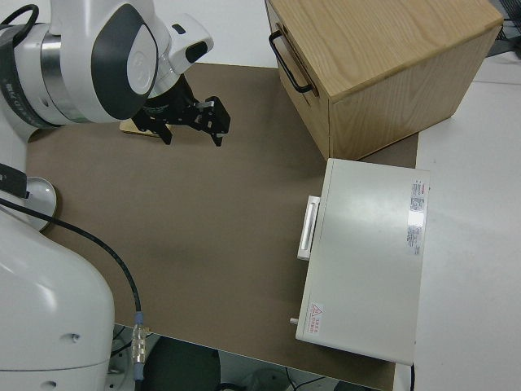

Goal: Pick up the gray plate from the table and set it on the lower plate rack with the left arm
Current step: 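Close the left gripper on the gray plate's rim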

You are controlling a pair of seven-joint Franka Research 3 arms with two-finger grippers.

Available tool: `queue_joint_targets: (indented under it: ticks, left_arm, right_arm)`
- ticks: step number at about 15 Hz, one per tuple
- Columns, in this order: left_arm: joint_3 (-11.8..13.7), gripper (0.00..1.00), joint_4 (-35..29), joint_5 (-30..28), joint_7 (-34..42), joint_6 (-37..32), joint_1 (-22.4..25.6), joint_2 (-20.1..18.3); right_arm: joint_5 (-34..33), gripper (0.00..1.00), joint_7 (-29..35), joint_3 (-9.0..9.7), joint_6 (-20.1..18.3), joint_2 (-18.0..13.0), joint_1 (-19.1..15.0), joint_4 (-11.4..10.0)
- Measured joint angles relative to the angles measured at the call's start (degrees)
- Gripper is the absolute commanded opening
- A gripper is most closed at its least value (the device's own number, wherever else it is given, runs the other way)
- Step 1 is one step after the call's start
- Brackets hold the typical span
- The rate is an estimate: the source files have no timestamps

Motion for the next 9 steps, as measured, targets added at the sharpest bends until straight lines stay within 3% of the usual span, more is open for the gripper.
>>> queue_joint_targets:
  ticks: [1,2,4,9]
  left_arm:
    - [0.0,0.51,-0.1,0.0,0.0,0.1,0.0,0.0]
    - [0.0,0.23,-0.1,0.0,0.0,0.2,0.0,0.0]
    - [0.0,0.00,-0.1,0.1,0.0,0.5,0.0,-0.4]
    - [0.1,0.00,-0.1,0.1,0.5,0.6,-0.1,-0.6]
  right_arm:
    - [0.0,0.987,0.0,0.00,0.0,0.0,0.0,0.0]
    - [0.0,0.987,0.0,0.00,0.0,0.0,0.0,0.0]
    - [0.0,0.990,0.0,0.00,0.0,0.0,0.0,0.0]
    - [0.0,0.987,0.0,0.00,0.0,0.0,0.0,0.0]
